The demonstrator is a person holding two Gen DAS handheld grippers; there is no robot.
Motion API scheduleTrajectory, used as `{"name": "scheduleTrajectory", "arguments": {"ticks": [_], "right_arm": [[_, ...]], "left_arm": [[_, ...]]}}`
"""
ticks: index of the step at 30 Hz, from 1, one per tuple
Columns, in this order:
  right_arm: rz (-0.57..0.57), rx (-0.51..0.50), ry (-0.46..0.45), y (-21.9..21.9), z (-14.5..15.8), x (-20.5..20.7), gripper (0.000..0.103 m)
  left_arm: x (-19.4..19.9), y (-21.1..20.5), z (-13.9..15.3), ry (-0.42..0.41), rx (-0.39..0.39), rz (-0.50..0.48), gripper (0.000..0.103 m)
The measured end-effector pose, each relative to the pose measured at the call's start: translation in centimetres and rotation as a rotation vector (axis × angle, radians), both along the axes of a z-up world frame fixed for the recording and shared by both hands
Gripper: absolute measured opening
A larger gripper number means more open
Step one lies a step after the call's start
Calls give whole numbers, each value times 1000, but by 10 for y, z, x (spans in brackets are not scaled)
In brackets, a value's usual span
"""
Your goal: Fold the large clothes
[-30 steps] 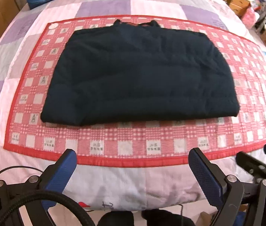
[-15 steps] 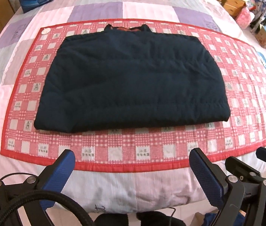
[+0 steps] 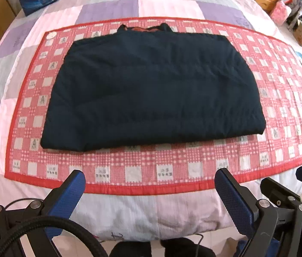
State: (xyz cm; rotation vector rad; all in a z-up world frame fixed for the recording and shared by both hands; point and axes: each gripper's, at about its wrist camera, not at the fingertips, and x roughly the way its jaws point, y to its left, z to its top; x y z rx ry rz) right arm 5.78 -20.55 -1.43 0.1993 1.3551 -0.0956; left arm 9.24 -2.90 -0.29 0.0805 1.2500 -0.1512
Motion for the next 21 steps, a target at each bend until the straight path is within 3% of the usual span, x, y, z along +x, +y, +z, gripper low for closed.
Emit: {"name": "scheduleTrajectory", "arguments": {"ticks": [21], "right_arm": [[-12, 6, -11, 4, 1, 6, 75]], "left_arm": [[6, 1, -6, 24, 53, 16, 100]]}}
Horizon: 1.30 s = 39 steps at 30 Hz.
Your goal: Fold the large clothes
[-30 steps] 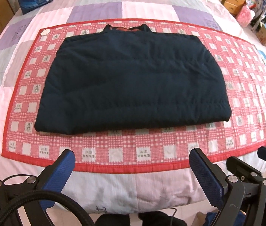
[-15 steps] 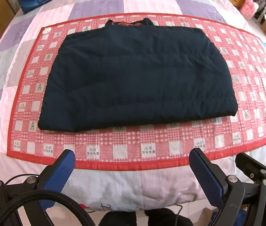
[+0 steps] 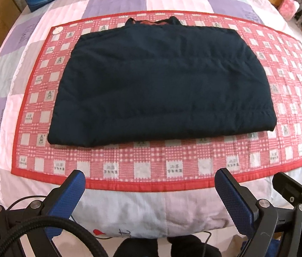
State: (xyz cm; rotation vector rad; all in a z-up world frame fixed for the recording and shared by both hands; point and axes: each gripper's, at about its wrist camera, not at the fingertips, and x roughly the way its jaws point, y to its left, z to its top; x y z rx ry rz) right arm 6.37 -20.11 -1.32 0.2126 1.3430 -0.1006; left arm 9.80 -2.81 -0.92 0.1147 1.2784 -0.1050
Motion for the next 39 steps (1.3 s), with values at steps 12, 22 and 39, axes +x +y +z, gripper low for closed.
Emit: {"name": "scheduleTrajectory", "arguments": {"ticks": [12, 22, 39], "right_arm": [[5, 3, 7, 3, -2, 3, 75], [6, 4, 11, 7, -4, 5, 75], [-43, 6, 19, -7, -3, 1, 75]], "left_arm": [[5, 4, -2, 5, 15, -2, 100], [7, 6, -3, 4, 18, -7, 100], [9, -11, -3, -13, 19, -67, 100]]}}
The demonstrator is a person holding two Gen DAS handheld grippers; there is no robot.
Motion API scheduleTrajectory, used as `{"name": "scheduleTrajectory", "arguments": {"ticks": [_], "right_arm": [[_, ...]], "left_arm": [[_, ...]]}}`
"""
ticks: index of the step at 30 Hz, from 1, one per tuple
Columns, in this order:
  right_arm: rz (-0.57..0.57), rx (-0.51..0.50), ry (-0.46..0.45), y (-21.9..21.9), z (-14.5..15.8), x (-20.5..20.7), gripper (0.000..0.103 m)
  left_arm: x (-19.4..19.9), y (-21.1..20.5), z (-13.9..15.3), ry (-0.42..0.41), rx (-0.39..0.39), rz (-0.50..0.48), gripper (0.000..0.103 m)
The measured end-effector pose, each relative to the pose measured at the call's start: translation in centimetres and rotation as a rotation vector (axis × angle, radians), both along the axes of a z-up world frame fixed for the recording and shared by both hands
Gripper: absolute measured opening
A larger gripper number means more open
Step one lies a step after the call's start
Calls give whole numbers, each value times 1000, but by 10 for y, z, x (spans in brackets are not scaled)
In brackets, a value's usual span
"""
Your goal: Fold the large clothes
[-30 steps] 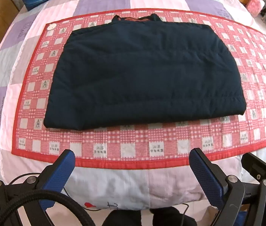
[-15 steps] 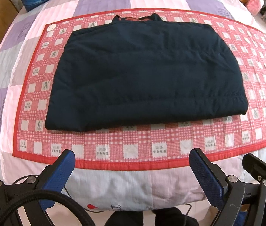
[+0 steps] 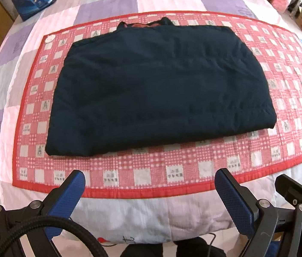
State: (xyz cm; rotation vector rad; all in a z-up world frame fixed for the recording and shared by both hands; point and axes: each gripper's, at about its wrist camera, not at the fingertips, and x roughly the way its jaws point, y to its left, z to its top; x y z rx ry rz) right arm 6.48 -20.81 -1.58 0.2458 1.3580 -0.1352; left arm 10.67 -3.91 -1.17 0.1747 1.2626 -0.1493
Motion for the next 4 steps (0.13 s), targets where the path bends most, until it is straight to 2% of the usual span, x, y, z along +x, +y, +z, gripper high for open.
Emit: {"name": "scheduleTrajectory", "arguments": {"ticks": [4], "right_arm": [[-16, 0, 0, -4, 0, -1, 75]], "left_arm": [[-1, -4, 2, -7, -3, -20, 100]]}}
